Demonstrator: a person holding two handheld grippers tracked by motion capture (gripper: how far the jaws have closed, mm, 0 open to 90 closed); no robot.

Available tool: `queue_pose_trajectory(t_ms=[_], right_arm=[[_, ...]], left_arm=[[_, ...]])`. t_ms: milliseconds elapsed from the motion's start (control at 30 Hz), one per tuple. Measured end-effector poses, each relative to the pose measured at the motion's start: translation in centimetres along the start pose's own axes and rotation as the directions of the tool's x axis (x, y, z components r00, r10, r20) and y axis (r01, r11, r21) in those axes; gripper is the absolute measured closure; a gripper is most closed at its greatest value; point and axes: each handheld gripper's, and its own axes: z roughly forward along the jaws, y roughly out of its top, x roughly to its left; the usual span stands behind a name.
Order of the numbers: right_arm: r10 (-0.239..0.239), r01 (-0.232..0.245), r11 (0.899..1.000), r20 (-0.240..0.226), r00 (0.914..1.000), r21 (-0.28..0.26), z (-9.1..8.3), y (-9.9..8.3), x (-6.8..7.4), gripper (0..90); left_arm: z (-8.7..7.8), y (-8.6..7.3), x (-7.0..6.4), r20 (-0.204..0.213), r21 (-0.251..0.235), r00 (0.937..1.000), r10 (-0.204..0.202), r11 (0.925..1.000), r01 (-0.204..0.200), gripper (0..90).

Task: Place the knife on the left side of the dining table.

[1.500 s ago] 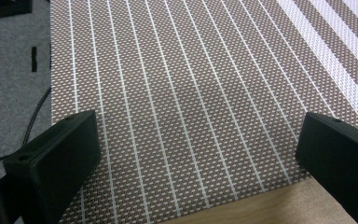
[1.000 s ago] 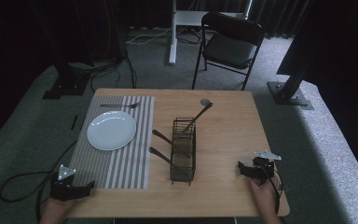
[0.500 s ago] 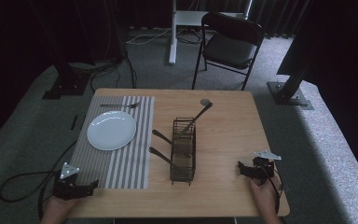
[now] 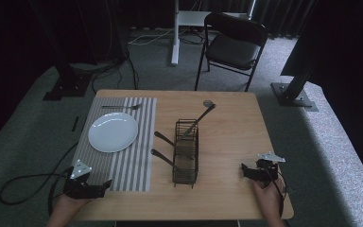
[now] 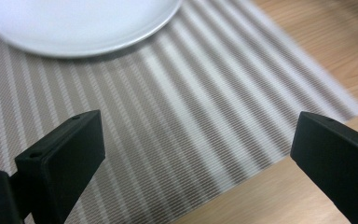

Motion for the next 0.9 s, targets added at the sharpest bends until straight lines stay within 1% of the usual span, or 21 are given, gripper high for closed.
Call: queue_pose_trajectory(t_ms=[133, 267, 300, 367, 400, 433, 467, 500, 600, 633, 667, 733, 833, 900], right_arm=[[0.000, 0.000, 1.000, 0.000, 1.0000, 0.000, 0.0, 0.0, 0.0, 11.7], [0.000, 0.000, 1.000, 0.000, 1.0000, 0.001, 0.0, 0.0, 0.0, 11.7], [0.000, 0.000, 1.000, 0.000, 1.0000, 0.000, 0.0, 0.0, 0.0, 11.7], [0.000, 0.000, 1.000, 0.000, 1.0000, 0.000, 0.0, 0.0, 0.0, 11.7], [0.000, 0.000, 1.000, 0.000, 1.0000, 0.000, 0.0, 0.0, 0.0, 11.7], [0.000, 0.000, 1.000, 0.000, 1.0000, 0.000, 0.0, 0.0, 0.0, 11.7], [0.000, 0.000, 1.000, 0.000, 1.0000, 0.000, 0.0, 0.0, 0.0, 11.7], [0.000, 0.000, 1.000, 0.000, 1.0000, 0.000, 0.0, 0.0, 0.0, 11.7], [0.000, 0.000, 1.000, 0.000, 1.0000, 0.000, 0.0, 0.0, 0.0, 11.7], [0.000, 0.000, 1.000, 0.000, 1.0000, 0.000, 0.0, 0.0, 0.0, 11.7], [0.000, 0.000, 1.000, 0.000, 1.0000, 0.000, 0.0, 0.0, 0.0, 11.7], [0.000, 0.000, 1.000, 0.000, 1.0000, 0.000, 0.0, 0.0, 0.0, 11.7], [0.000, 0.000, 1.000, 0.000, 1.0000, 0.000, 0.0, 0.0, 0.0, 11.7], [0.000, 0.000, 1.000, 0.000, 1.0000, 0.000, 0.0, 0.0, 0.0, 11.7]], left_arm=[[-0.1, 1.0, -0.9, 0.021, -0.012, 0.9994, 0.028, 0.9995, -0.028, 3.1], [-0.3, 2.0, -2.1, 0.042, -0.025, 0.9973, 0.061, 0.9979, -0.060, 3.1], [-0.2, 2.2, -2.3, 0.056, -0.029, 0.9963, 0.065, 0.9976, -0.064, 3.1], [-0.2, 2.7, -2.8, 0.064, -0.030, 0.9952, 0.074, 0.9969, -0.072, 3.1], [-0.2, 2.9, -2.9, 0.084, -0.034, 0.9937, 0.074, 0.9969, -0.071, 3.1], [-0.1, 3.2, -3.1, 0.093, -0.040, 0.9931, 0.072, 0.9969, -0.068, 3.1], [-0.1, 3.4, -3.3, 0.098, -0.042, 0.9920, 0.080, 0.9962, -0.076, 3.1], [-0.1, 3.6, -3.6, 0.107, -0.041, 0.9902, 0.089, 0.9955, -0.085, 3.1], [0.0, 4.3, -4.3, 0.120, -0.043, 0.9866, 0.110, 0.9935, -0.106, 3.1], [0.0, 4.5, -4.6, 0.121, -0.048, 0.9857, 0.117, 0.9926, -0.112, 3.1], [0.0, 4.7, -4.9, 0.133, -0.051, 0.9834, 0.123, 0.9918, -0.118, 3.1], [0.0, 5.1, -5.5, 0.141, -0.060, 0.9804, 0.138, 0.9895, -0.131, 3.1], [0.0, 5.9, -6.3, 0.183, -0.076, 0.9726, 0.143, 0.9885, -0.131, 3.1], [0.0, 6.3, -6.7, 0.200, -0.083, 0.9682, 0.151, 0.9872, -0.136, 3.1]])
